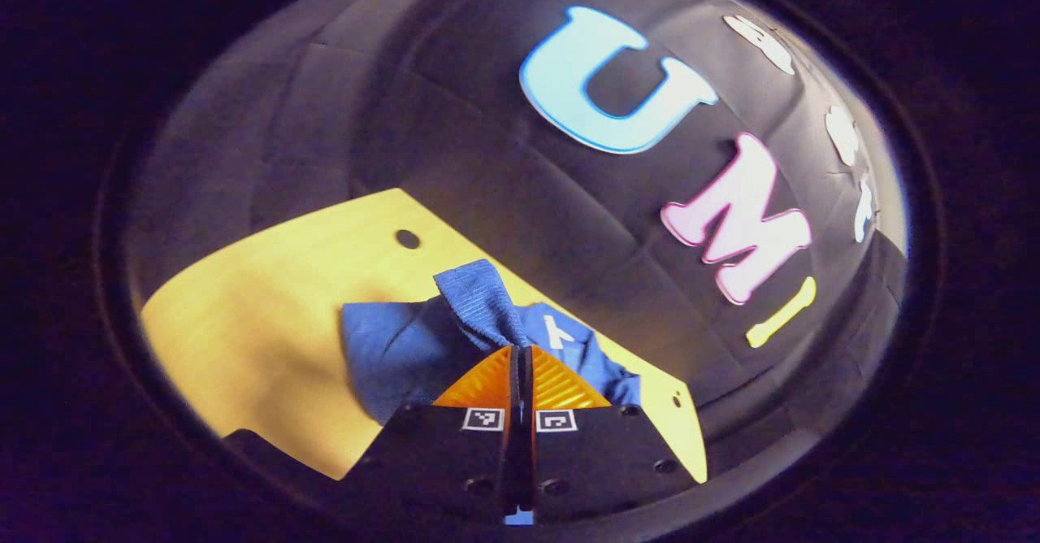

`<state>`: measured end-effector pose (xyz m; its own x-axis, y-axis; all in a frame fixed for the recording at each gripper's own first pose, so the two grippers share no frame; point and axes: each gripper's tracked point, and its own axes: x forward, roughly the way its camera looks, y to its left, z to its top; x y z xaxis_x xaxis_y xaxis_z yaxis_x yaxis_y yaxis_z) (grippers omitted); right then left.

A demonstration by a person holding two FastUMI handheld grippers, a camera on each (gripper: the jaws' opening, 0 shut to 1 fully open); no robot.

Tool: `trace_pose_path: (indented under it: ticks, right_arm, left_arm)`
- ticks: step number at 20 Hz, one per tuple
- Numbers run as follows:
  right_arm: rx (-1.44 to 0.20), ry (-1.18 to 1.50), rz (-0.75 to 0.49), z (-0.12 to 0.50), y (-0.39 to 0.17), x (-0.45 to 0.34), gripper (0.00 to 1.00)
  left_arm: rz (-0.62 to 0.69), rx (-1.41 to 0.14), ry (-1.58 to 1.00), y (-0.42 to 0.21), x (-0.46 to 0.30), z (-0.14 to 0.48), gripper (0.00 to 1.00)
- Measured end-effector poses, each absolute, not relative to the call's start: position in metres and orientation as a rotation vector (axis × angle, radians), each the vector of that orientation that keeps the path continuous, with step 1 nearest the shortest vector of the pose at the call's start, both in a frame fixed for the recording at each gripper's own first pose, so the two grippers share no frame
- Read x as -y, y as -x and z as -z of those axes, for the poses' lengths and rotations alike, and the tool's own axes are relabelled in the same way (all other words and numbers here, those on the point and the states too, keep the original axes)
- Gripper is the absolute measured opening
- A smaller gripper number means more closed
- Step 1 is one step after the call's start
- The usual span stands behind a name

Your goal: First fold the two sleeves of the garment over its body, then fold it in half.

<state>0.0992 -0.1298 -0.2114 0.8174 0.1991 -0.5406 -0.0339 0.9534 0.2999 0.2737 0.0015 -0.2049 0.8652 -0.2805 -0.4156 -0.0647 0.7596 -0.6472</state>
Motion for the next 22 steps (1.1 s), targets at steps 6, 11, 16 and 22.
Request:
trace_pose_path:
  ticks: [6, 11, 16, 22]
  right_arm:
    - [-0.644, -0.289, -0.079, 0.232, -0.085, 0.146, 0.97]
    - [-0.678, -0.268, -0.064, 0.256, -0.074, 0.157, 0.97]
    - [-0.751, -0.239, -0.092, 0.287, -0.065, 0.148, 0.97]
    - [-0.895, -0.173, -0.135, 0.340, -0.051, 0.130, 0.98]
  left_arm:
    - [0.433, -0.590, 0.665, -0.321, 0.139, 0.194, 0.00]
    - [0.397, -0.687, 0.723, -0.321, 0.165, 0.217, 0.62]
    - [0.278, -0.641, 0.567, -0.292, 0.129, 0.233, 0.85]
    - [0.049, -0.747, 0.182, -0.163, 0.018, 0.260, 0.84]
